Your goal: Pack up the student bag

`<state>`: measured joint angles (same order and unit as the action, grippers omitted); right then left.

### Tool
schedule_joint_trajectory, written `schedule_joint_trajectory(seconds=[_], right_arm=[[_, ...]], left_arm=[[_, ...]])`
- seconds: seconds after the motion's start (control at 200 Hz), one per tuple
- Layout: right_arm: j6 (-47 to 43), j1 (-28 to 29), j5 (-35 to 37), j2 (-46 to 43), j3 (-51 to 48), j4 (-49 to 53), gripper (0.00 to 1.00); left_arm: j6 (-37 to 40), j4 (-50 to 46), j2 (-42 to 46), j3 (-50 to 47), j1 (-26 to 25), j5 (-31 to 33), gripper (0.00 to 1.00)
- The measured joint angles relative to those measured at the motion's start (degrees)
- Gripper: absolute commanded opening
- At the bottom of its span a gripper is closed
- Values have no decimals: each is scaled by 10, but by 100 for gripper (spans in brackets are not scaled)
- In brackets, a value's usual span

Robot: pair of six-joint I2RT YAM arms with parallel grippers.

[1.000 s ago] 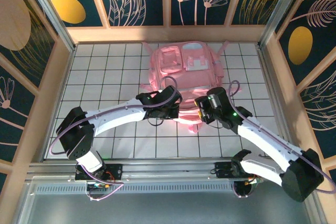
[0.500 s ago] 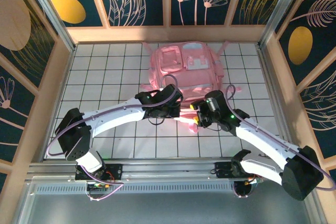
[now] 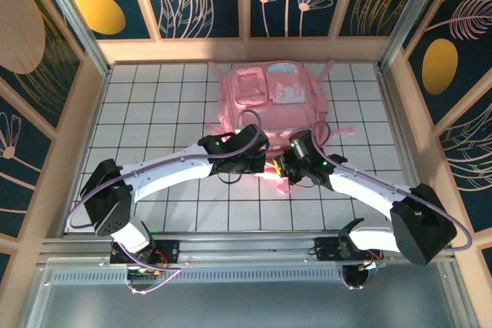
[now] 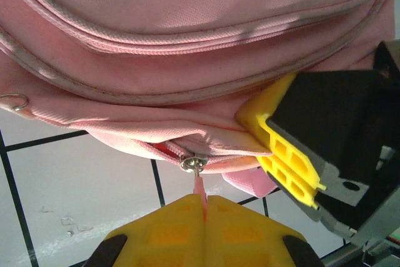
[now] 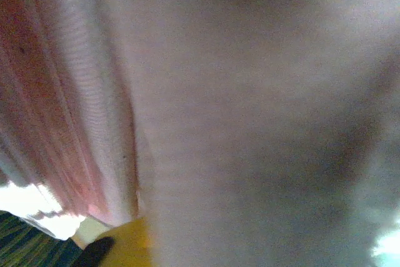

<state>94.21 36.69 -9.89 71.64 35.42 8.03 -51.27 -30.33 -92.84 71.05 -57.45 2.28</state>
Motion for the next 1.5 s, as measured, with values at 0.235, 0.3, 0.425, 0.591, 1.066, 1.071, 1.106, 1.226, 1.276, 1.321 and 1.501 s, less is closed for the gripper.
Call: schedule_joint_trajectory(seconds=[0.235,0.3,0.425,0.591,1.066,1.071,1.106,1.226,1.276,1.321,1.501], right_arm=[[1,-4,26,-34,0,13,0],[2,-6,30,-45,-2,14,0],[3,-8,35,-59,-9,16,0],[4,-8,35,-61,-15,12,0],[2,-9,29,-58,-16,13,0],[2,-9,29,-58,-16,13,0],[2,-9,29,-58,-16,13,0],[2,-9,29,-58,-16,14,0],[2,-9,29,-58,-16,14,0],[2,-9,29,-58,-16,14,0],[2,-9,29,-58,-16,15,0]], left_arm=[[2,1,0,-4,-7,24,0],[2,2,0,-7,-10,32,0],[4,9,3,-14,-14,51,0],[4,20,7,-26,-15,59,0],[46,94,0,-78,-12,-3,0],[46,94,-1,-78,-12,-3,0],[48,98,-4,-79,-11,-7,0],[53,111,-9,-83,-4,-19,0],[54,116,-9,-86,-1,-24,0],[56,121,-10,-88,1,-29,0],[61,136,-20,-89,6,-40,1]])
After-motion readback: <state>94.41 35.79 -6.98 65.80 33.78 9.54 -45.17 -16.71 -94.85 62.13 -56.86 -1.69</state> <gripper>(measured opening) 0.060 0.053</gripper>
